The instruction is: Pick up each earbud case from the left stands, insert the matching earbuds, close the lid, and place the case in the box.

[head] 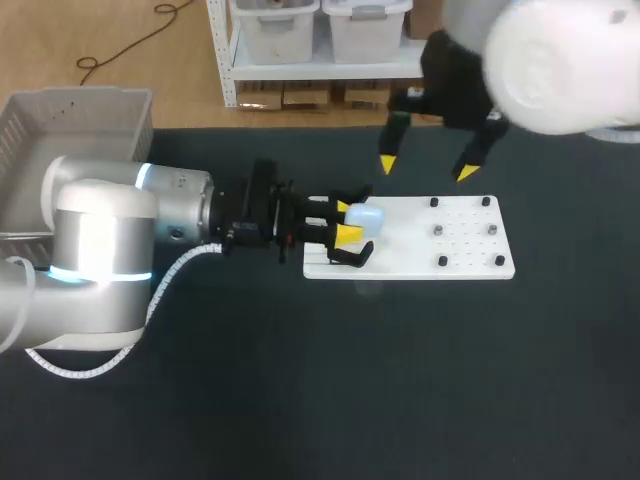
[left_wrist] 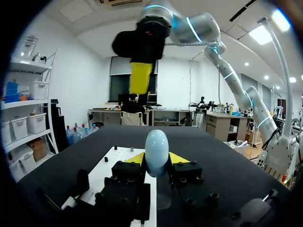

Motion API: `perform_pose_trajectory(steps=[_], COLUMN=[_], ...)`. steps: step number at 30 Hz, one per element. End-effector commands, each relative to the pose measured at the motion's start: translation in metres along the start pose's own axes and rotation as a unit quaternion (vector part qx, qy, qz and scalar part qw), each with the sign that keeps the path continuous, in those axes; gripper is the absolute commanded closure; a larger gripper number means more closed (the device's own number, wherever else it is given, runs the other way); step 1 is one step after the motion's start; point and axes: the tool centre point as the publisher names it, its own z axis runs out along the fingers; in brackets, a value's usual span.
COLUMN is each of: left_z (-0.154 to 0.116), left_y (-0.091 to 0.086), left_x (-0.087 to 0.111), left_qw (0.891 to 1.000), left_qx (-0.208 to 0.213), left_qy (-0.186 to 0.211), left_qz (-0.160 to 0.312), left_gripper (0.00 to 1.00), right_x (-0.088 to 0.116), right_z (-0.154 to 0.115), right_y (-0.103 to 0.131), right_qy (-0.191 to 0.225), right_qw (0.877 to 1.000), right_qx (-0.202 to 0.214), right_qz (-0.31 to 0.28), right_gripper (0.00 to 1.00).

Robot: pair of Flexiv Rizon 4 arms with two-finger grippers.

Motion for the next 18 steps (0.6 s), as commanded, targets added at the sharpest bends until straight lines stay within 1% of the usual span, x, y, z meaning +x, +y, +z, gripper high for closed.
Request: perform_pose_trajectory(steps=[1,3,5,10,14,18], left_z=[-0.024,-0.035,-0.047,-0.082,-0.109,-0.134], left_y=[-0.012,-0.011,-0.008,0.0,0.007,0.013], left_x=[-0.014,-0.022,-0.029,-0.05,-0.061,-0.065], left_qw=[0.999,0.998,0.996,0.988,0.979,0.966], left_qx=[-0.041,-0.063,-0.087,-0.151,-0.204,-0.258], left_qy=[0.009,0.009,0.013,0.006,0.014,0.027], left_qz=[0.0,0.004,0.01,0.016,0.019,0.012], left_gripper=[1.0,1.0,1.0,1.0,1.0,1.0], right_x=[0.036,0.04,0.044,0.044,0.044,0.044], right_z=[-0.027,-0.032,-0.035,-0.035,-0.035,-0.035], right_y=[-0.015,-0.013,-0.01,-0.01,-0.01,-0.01], right_qy=[-0.111,-0.122,-0.13,-0.13,-0.13,-0.13], right_qw=[0.992,0.99,0.988,0.988,0.988,0.988], right_qx=[-0.056,-0.072,-0.08,-0.08,-0.08,-0.08], right_qz=[-0.014,-0.024,-0.034,-0.034,-0.034,-0.034], right_gripper=[0.0,0.0,0.0,0.0,0.0,0.0])
